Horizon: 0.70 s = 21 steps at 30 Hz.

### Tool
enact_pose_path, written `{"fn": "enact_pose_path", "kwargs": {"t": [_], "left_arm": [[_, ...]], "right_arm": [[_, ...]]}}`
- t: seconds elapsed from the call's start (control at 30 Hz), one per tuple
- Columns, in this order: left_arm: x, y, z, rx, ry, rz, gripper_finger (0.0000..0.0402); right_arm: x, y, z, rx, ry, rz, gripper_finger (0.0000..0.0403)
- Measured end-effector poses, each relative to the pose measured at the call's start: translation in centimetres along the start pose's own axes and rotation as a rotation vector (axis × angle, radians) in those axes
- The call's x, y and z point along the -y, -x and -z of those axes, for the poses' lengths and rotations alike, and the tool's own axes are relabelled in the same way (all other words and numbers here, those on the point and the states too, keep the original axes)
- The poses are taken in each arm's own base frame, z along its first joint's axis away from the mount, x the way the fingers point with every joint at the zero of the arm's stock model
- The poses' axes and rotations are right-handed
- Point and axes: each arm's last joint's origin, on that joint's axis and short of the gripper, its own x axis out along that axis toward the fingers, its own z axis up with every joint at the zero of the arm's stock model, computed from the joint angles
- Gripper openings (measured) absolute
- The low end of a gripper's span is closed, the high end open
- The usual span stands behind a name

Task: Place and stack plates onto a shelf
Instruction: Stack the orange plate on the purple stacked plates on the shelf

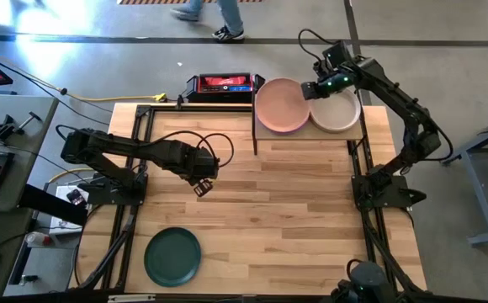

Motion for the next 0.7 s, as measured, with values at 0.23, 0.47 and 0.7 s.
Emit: {"fn": "enact_pose_path", "kwargs": {"t": [0.23, 0.47, 0.7], "left_arm": [[-0.01, 0.0, -0.01, 0.0, 0.0, 0.0, 0.0076], [0.0, 0.0, 0.0, 0.0, 0.0, 0.0, 0.0076], [0.01, 0.0, -0.01, 0.001, 0.0, 0.001, 0.0076]], "right_arm": [[0.06, 0.01, -0.06, 0.011, 0.019, 0.022, 0.0], [0.07, 0.0, -0.07, 0.012, 0.037, 0.023, 0.0], [0.05, -0.01, -0.13, 0.019, 0.039, 0.022, 0.0001]]}}
